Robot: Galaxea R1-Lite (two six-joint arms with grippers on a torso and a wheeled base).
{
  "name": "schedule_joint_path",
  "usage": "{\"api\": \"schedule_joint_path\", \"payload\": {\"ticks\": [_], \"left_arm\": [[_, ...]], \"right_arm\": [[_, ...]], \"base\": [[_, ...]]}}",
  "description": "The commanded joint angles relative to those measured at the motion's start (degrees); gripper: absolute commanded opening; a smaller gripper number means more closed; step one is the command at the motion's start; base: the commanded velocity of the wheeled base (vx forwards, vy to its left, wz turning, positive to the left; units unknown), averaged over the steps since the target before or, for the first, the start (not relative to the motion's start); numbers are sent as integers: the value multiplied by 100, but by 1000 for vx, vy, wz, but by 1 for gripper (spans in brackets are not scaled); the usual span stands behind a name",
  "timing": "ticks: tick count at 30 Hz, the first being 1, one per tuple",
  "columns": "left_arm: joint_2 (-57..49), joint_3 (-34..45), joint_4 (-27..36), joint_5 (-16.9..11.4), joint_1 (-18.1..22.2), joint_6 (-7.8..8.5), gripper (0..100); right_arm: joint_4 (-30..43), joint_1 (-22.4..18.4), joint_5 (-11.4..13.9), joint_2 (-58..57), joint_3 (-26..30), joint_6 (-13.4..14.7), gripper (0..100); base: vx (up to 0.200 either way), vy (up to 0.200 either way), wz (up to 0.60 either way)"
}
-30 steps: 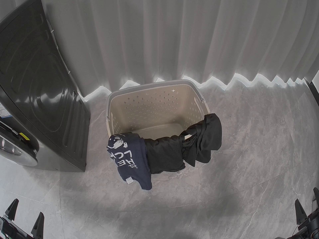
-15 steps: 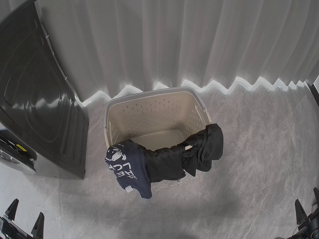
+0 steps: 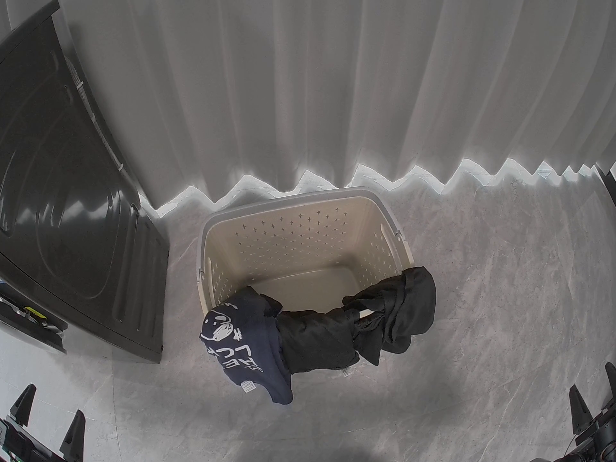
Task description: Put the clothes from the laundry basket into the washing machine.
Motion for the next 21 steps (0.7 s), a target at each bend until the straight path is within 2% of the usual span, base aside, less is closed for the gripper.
{"api": "schedule_joint_path", "payload": {"ticks": [1,9,15,21], "left_arm": [[-104,101,2,-1,-2,3,100],[-104,101,2,-1,-2,-6,100],[-104,101,2,-1,-2,-14,100],[-104,101,2,-1,-2,-41,100]], "right_arm": [[0,0,0,-94,101,5,100],[0,0,0,-94,101,5,100],[0,0,0,-94,101,-4,100],[0,0,0,-94,101,-4,100]], "base": [[0,0,0],[0,0,0],[200,0,0],[0,0,0]]}}
